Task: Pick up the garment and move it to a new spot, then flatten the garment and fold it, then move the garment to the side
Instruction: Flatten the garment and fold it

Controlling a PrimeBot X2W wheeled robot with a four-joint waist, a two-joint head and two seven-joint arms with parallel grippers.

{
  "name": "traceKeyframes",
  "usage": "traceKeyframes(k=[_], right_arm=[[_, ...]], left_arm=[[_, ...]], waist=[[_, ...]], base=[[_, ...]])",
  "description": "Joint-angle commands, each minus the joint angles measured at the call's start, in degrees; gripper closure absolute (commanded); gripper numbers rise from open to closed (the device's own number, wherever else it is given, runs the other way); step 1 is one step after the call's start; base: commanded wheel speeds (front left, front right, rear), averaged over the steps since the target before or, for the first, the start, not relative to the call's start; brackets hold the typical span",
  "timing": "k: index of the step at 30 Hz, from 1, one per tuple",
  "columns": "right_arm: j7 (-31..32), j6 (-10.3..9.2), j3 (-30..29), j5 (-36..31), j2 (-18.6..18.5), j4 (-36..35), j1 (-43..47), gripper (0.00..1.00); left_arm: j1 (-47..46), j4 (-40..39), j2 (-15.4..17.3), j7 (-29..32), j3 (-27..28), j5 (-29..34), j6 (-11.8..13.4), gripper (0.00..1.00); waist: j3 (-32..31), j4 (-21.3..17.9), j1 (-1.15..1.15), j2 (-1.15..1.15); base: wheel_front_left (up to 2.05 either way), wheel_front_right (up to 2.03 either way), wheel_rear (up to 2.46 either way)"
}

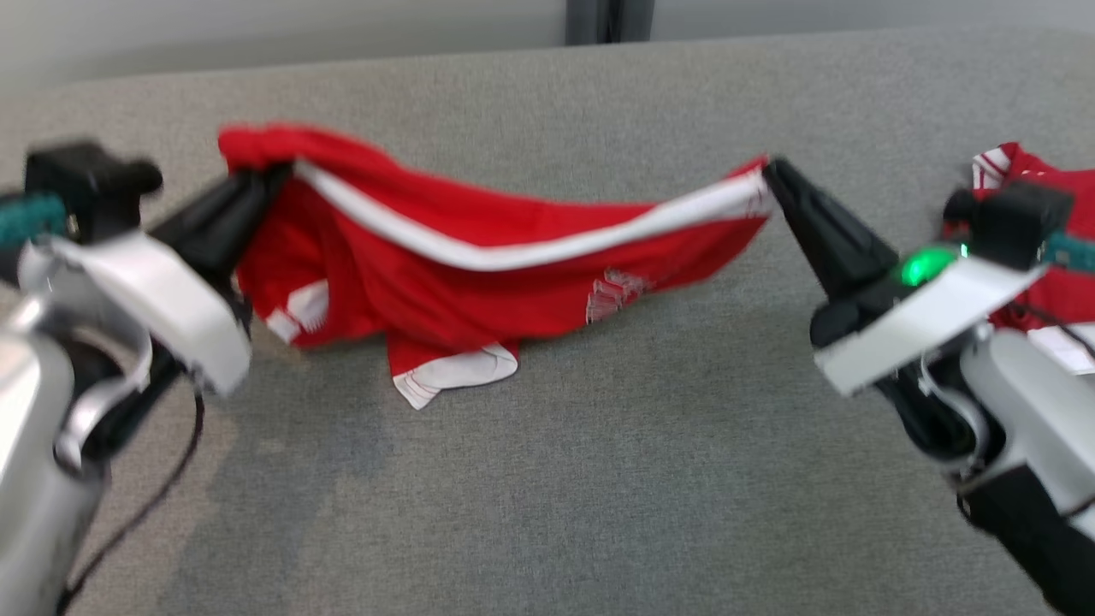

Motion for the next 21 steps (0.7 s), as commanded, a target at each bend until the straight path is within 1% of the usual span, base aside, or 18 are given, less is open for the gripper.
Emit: traceKeyframes(k=[1,3,4,8,11,16,20,21], right_arm=[[0.0,0.02,1.1,0.8,0.0,1.2,-3.4,1.00],[-0.2,0.01,2.7,2.5,0.5,3.1,-8.1,1.00],[-0.2,0.01,2.7,2.5,0.5,3.1,-8.1,1.00],[-1.5,0.01,4.9,5.3,1.6,8.0,-18.4,1.00],[-2.8,0.01,5.6,6.8,3.1,12.2,-26.3,1.00],[-4.5,0.02,4.6,8.9,5.2,17.9,-38.2,1.00],[-5.1,0.01,2.8,7.9,5.9,20.8,-46.2,1.00],[-5.2,0.01,1.4,7.2,6.0,20.9,-48.0,1.00]], left_arm=[[-4.2,1.7,0.4,-0.7,-1.3,-0.3,0.0,1.00],[-9.4,5.2,0.7,-0.6,-4.5,-0.8,0.0,1.00],[-9.4,5.2,0.7,-0.6,-4.5,-0.8,0.0,1.00],[-20.7,11.9,1.3,-0.3,-10.0,-3.5,0.0,1.00],[-28.2,16.6,0.4,0.1,-13.1,-6.7,0.0,1.00],[-40.0,23.2,-0.8,2.2,-16.1,-13.5,0.0,1.00],[-48.0,27.7,-1.4,2.4,-17.5,-16.5,-0.1,1.00],[-50.0,28.6,-1.4,2.1,-17.8,-17.0,-0.1,1.00]], waist=[[2.3,0.0,0.00,0.00],[4.1,0.0,0.00,0.00],[4.1,0.0,0.00,0.00],[7.5,-0.4,0.00,0.00],[9.7,-0.7,0.00,0.00],[13.0,-0.9,0.00,0.00],[14.8,-1.3,0.00,0.00],[15.2,-1.4,0.00,0.00]], base=[[0.00,0.00,0.00],[0.00,0.00,0.00],[0.00,0.00,0.00],[0.00,0.00,0.00],[0.00,0.00,0.00],[0.00,0.00,0.00],[0.00,0.00,0.00],[0.00,0.00,0.00]])
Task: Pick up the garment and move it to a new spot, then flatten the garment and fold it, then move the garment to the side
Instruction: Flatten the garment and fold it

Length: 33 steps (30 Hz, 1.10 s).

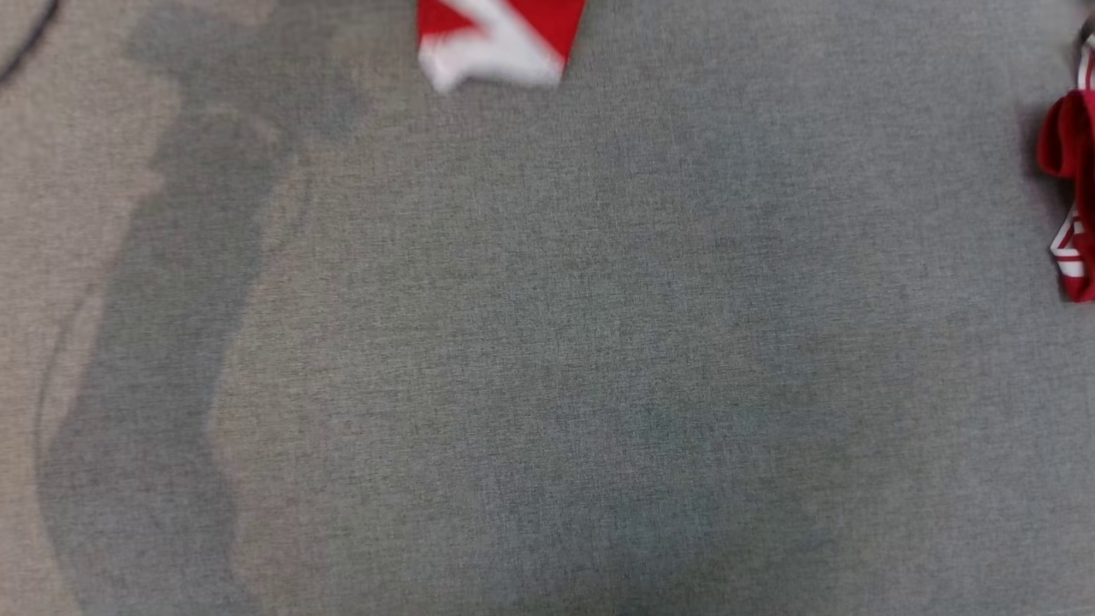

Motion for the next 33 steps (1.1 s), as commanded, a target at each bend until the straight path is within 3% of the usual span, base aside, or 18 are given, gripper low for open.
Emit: traceKeyframes(k=[1,6,9,14,19,26,33], right_arm=[[-0.6,0.01,-2.9,-1.4,0.0,0.0,-2.7,1.00],[-0.5,0.01,-12.0,-7.2,1.7,-1.8,-5.4,1.00],[-0.5,0.01,-13.1,-9.4,3.2,-2.7,-3.3,1.00],[-0.5,0.01,-6.4,-8.8,3.2,-1.1,1.1,1.00],[-0.1,0.01,1.6,-4.8,1.3,-1.2,7.6,1.00],[1.8,0.01,12.2,0.6,-4.5,-4.8,17.8,1.00],[2.6,0.01,17.5,4.3,-9.7,-9.3,25.9,1.00]], left_arm=[[-3.4,1.4,0.0,-1.0,0.1,-1.2,0.0,1.00],[-9.4,4.6,-1.2,-4.1,-0.3,-4.1,0.0,1.00],[-9.8,5.5,-1.2,-5.4,-1.7,-6.2,0.0,1.00],[-5.8,4.5,0.3,-5.7,-6.8,-9.8,0.0,1.00],[0.4,-0.6,4.4,-4.0,-14.3,-13.6,0.0,1.00],[9.8,-8.2,11.8,-2.4,-22.8,-19.0,0.0,1.00],[17.7,-13.7,16.8,-1.7,-27.5,-23.7,0.0,1.00]], waist=[[1.0,-0.4,0.00,0.00],[1.8,-0.6,0.00,0.00],[1.9,-0.8,0.00,0.00],[1.7,-1.2,0.00,0.00],[0.8,-1.6,0.00,0.00],[-3.7,-2.3,0.00,0.00],[-9.4,-2.8,0.00,0.00]], base=[[0.00,0.00,0.00],[0.00,0.00,0.00],[0.00,0.00,0.00],[0.00,0.00,0.00],[0.00,0.00,0.00],[0.00,0.00,0.00],[0.00,0.00,0.00]])
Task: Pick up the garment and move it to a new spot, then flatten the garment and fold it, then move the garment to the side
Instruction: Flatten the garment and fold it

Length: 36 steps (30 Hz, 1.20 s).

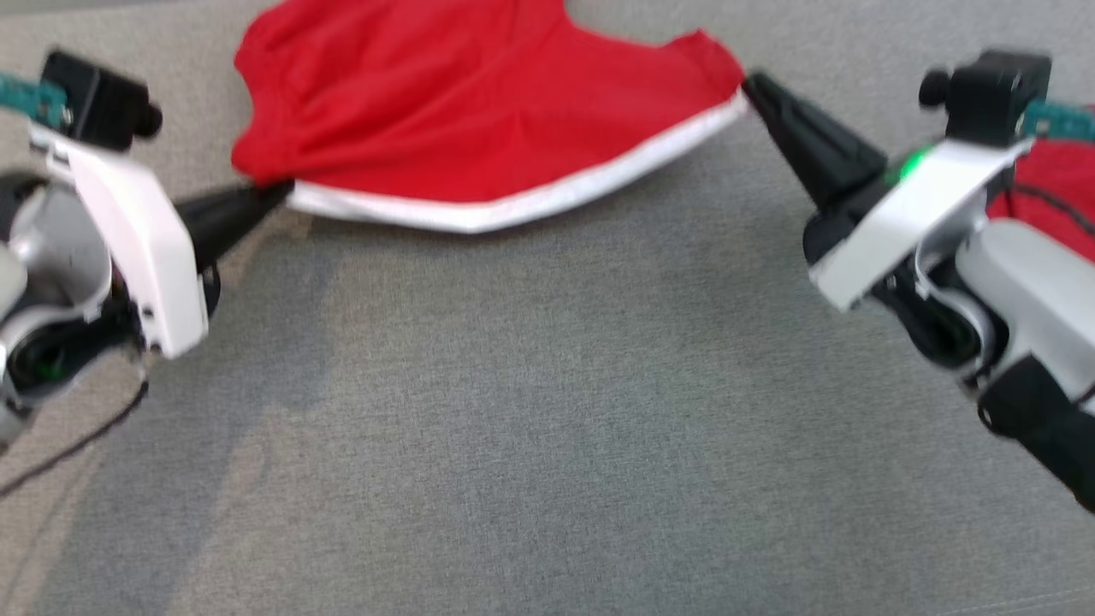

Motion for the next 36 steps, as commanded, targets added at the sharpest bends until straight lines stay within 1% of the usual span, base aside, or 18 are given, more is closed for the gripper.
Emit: traceKeyframes(k=[1,8,11,14,20,22,25,29,33,35,36], right_arm=[[0.0,0.01,0.7,0.5,-1.0,-0.7,1.9,1.00],[1.5,0.01,4.0,4.0,-6.9,-6.8,10.2,1.00],[3.2,0.01,4.5,5.4,-10.2,-10.4,13.4,1.00],[5.7,0.01,4.6,7.7,-13.5,-14.4,16.8,1.00],[10.4,0.01,2.8,10.9,-21.2,-22.3,22.8,1.00],[11.2,0.01,1.7,11.5,-23.5,-24.3,24.7,1.00],[11.8,0.01,-0.6,11.7,-25.7,-26.7,26.3,1.00],[13.3,0.01,-3.7,10.2,-25.7,-27.9,26.1,1.00],[16.2,0.01,-6.6,9.3,-23.0,-26.6,23.4,1.00],[18.0,0.01,-7.6,8.8,-20.7,-25.5,21.3,1.00],[19.7,0.01,-8.8,8.0,-18.6,-23.8,18.6,1.00]], left_arm=[[1.5,-0.7,0.9,0.3,-0.4,-1.0,0.0,1.00],[9.9,-8.6,6.0,3.2,-3.5,-7.4,0.0,1.00],[12.9,-12.2,8.2,5.4,-4.5,-9.1,0.0,1.00],[15.7,-16.1,10.0,7.5,-5.2,-10.9,0.6,1.00],[20.3,-24.9,13.3,10.5,-6.0,-13.2,2.7,1.00],[21.3,-27.3,13.8,10.9,-6.1,-13.6,3.3,1.00],[22.1,-29.7,14.2,11.3,-6.2,-13.8,4.1,1.00],[20.7,-30.4,13.7,12.0,-5.6,-14.2,4.5,1.00],[17.9,-29.2,12.9,13.8,-3.8,-16.8,4.2,1.00],[16.2,-28.1,12.3,15.0,-2.3,-19.1,4.0,1.00],[14.2,-26.5,11.6,16.2,-0.9,-21.3,3.8,1.00]], waist=[[-2.6,-0.4,0.00,0.00],[-8.0,-0.6,0.00,0.00],[-9.7,-0.6,0.00,0.00],[-11.2,-0.5,0.00,0.00],[-13.3,0.2,0.00,0.00],[-13.5,0.6,0.00,0.00],[-13.3,1.3,0.00,0.00],[-12.0,2.2,0.00,0.00],[-9.5,2.9,0.00,0.00],[-7.8,3.4,0.00,0.00],[-6.0,4.0,0.00,0.00]], base=[[0.00,0.00,0.00],[0.00,0.00,0.00],[0.00,0.00,0.00],[0.00,0.00,0.00],[0.00,0.00,0.00],[0.00,0.00,0.00],[0.00,0.00,0.00],[0.00,0.00,0.00],[0.00,0.00,0.00],[0.00,0.00,0.00],[0.00,0.00,0.00]])
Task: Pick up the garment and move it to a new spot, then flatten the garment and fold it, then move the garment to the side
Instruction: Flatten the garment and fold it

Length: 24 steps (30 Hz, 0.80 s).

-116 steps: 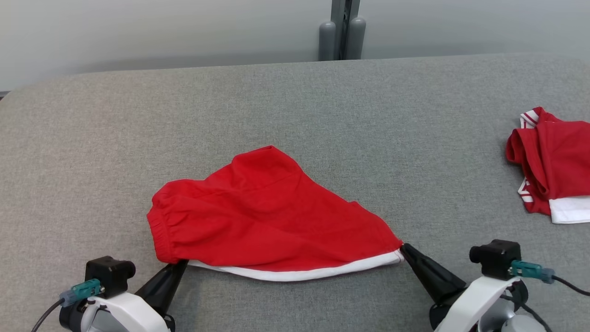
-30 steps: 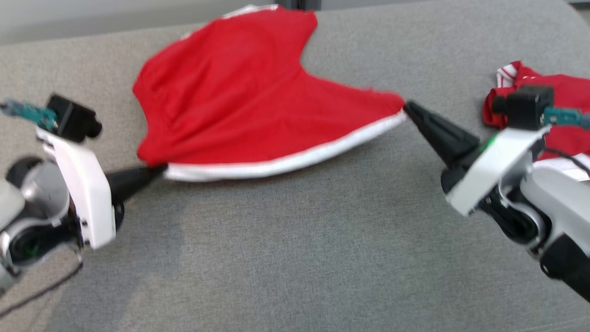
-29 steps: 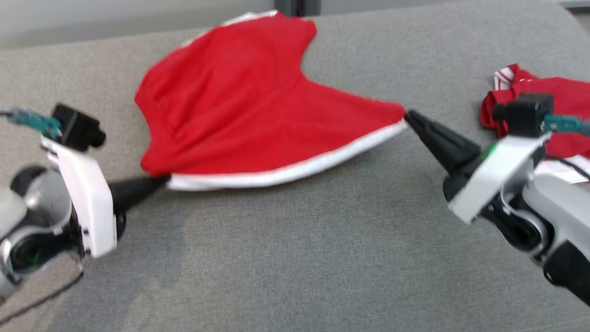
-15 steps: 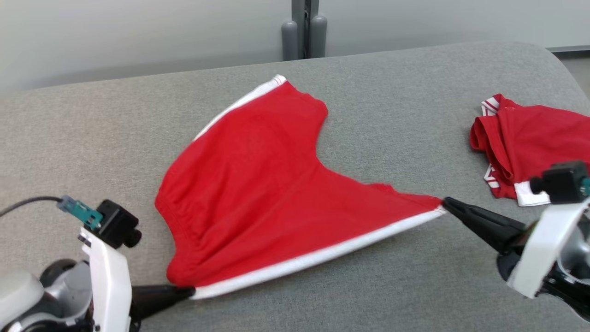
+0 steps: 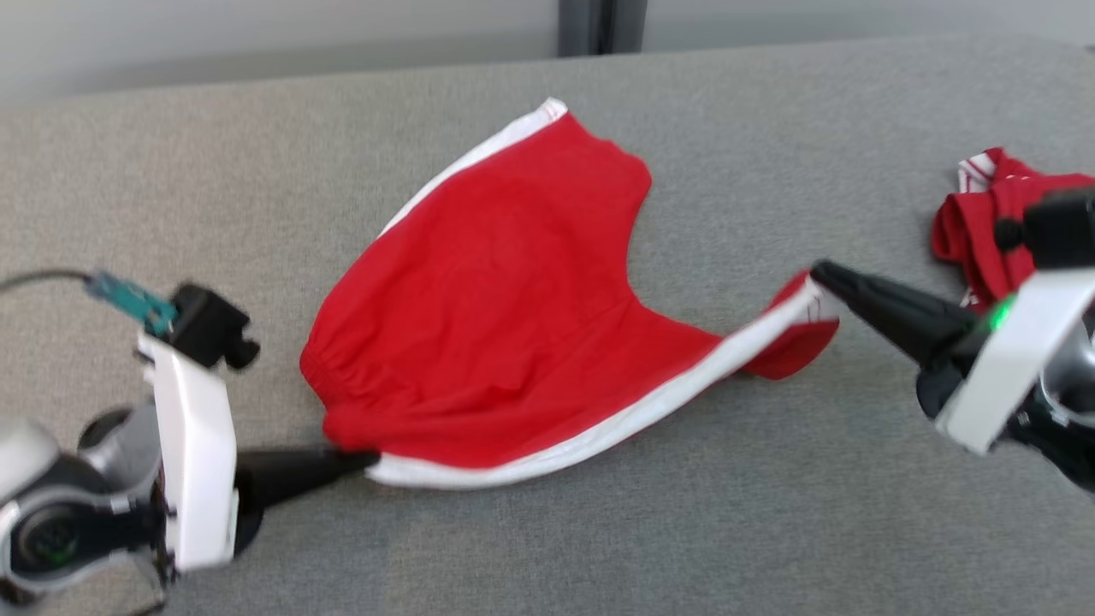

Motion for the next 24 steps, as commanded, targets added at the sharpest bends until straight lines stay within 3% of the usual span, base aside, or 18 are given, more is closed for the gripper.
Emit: traceKeyframes(k=[1,13,24], right_arm=[[1.1,0.01,-0.9,-0.8,1.2,1.2,-2.2,1.00],[6.4,0.02,-2.5,-4.3,11.8,14.3,-19.1,1.00],[4.6,0.01,-0.9,-4.4,14.3,24.4,-29.9,1.00]], left_arm=[[-2.0,1.3,-0.8,0.9,1.1,-1.3,-0.3,1.00],[-12.6,10.9,-6.5,5.9,5.5,-2.4,-1.4,1.00],[-14.1,13.4,-9.2,3.7,7.9,-2.3,-3.2,1.00]], waist=[[2.8,1.2,0.00,0.00],[11.7,5.0,0.00,0.00],[15.6,9.9,0.00,0.00]], base=[[0.00,0.00,0.00],[0.00,0.00,0.00],[0.00,0.00,0.00]])
